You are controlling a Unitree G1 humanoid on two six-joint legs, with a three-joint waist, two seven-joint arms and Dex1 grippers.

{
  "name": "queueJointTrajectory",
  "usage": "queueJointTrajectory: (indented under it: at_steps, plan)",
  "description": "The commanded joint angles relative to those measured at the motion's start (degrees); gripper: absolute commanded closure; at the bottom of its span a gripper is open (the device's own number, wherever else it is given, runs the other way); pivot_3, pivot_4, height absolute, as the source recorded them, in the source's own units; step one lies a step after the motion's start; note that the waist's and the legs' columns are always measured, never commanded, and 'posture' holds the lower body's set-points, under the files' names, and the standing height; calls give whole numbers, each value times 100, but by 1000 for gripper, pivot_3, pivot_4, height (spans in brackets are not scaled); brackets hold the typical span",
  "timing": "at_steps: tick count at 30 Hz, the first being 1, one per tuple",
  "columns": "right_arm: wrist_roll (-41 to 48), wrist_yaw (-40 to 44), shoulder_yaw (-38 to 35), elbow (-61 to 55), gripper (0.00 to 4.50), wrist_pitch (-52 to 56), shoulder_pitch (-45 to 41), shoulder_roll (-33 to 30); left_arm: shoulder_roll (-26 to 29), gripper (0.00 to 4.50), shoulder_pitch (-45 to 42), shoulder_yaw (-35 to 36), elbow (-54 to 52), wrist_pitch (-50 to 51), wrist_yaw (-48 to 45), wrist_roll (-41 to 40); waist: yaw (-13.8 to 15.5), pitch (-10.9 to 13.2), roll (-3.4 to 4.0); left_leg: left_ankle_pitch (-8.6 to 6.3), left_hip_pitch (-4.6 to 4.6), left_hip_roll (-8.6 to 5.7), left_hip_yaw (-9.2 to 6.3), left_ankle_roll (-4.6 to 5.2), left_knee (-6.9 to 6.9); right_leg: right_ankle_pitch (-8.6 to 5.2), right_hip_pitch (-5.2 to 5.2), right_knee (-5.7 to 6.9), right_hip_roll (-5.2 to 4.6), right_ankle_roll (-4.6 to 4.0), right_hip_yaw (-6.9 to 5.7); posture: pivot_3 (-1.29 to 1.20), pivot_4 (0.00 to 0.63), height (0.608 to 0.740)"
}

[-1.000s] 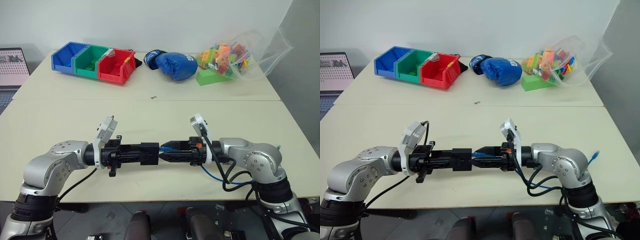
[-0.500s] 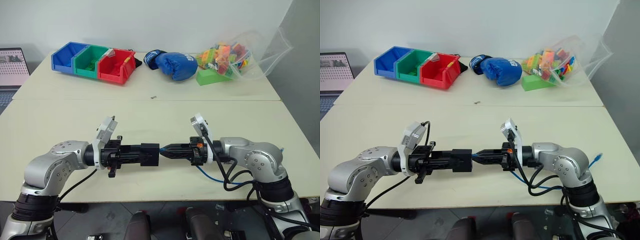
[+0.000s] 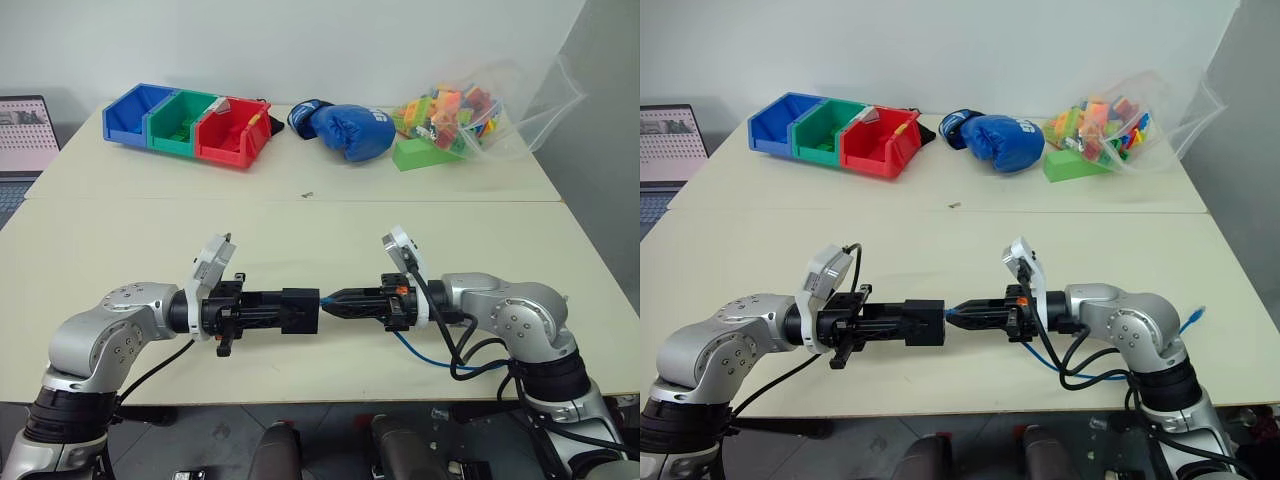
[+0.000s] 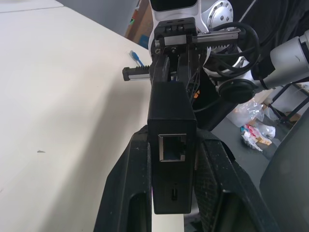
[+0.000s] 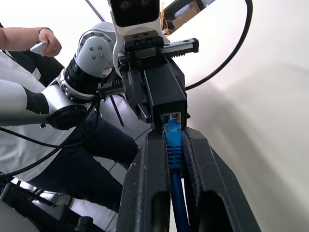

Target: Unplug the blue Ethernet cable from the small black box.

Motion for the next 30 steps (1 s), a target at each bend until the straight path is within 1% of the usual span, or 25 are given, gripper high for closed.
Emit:
queueJointTrajectory:
  at_steps: [1,6,8,10,11,13,15,18,20,22,24,26,27,30]
  plan:
    - [-33,41,-271,-40,4462,-63,151,-265,149,3721,115,316,-40,-124,2,-17,0,1,1,0,0,0,1,0,0,0,0,-1,0,0,0,0,150,740]
    - [-177,18,-349,26,4462,-262,240,-408,190,3721,190,397,-45,-130,29,-20,-1,1,2,0,1,1,1,0,-1,0,-2,0,1,0,2,0,150,740]
    - [-747,-392,-341,343,4462,-823,63,-218,179,3721,187,449,-18,-141,106,-9,-2,1,2,0,1,1,1,0,0,0,-2,-1,1,0,2,0,150,740]
    - [-2472,-1688,81,1472,4462,-2303,-486,16,91,3721,151,495,2,-161,310,17,-19,1,2,0,2,4,0,0,0,0,-1,0,3,0,2,0,150,740]
    - [-3030,-2060,232,1909,4462,-2796,-680,71,58,3721,137,495,1,-149,387,16,-43,1,2,0,4,3,4,0,-1,0,-3,0,4,1,3,0,150,740]
    - [-3605,-2513,323,2552,4462,-3308,-939,197,4,3721,114,474,6,-164,509,47,-43,6,9,1,3,1,9,1,2,5,-9,0,5,10,8,0,150,740]
    - [-4019,-3030,265,3500,4462,-3654,-1298,416,-98,3721,65,414,26,-220,695,125,-34,5,8,2,0,0,15,2,0,5,-12,-1,3,8,11,0,150,740]
    - [-4418,-3158,281,4418,4462,-4077,-1584,616,-213,3721,-1,371,38,-226,928,217,-4,5,8,2,-6,-1,19,2,-3,13,-14,-4,1,-9,14,0,150,740]
    - [-4492,-3121,210,4685,3745,-4177,-1635,728,-285,3721,-53,358,66,-249,1092,310,-1,5,8,2,-15,-1,15,2,-3,18,-16,-6,-1,-19,13,0,150,740]
    - [-4481,-3031,109,4759,3364,-4203,-1631,793,-332,3721,-72,332,82,-310,1222,424,-2,5,8,1,-16,-2,14,1,-4,18,-16,-7,-4,-24,12,0,150,740]
    - [-4395,-2846,-15,4430,2847,-4143,-1503,723,-496,3721,-130,334,184,-511,1522,648,-2,6,9,1,-17,-2,17,1,-5,19,-17,-7,-4,-25,11,0,150,740]
    - [-4324,-2594,-74,3886,2417,-3996,-1326,569,-726,3721,-254,364,374,-765,1921,917,1,6,9,1,-17,-2,16,1,-4,19,-17,-6,-4,-24,10,0,150,740]
    - [-4278,-2324,-30,3483,2082,-3852,-1205,431,-857,3721,-356,372,530,-948,2168,1110,14,7,11,2,-16,-2,15,1,-4,19,-17,-4,-4,-24,10,0,150,740]
    - [-3955,-1561,80,2201,1458,-3381,-851,124,-1193,3721,-643,366,980,-1548,2728,1637,58,8,12,2,-18,-3,9,2,-2,15,-17,-2,-5,-18,8,0,150,740]
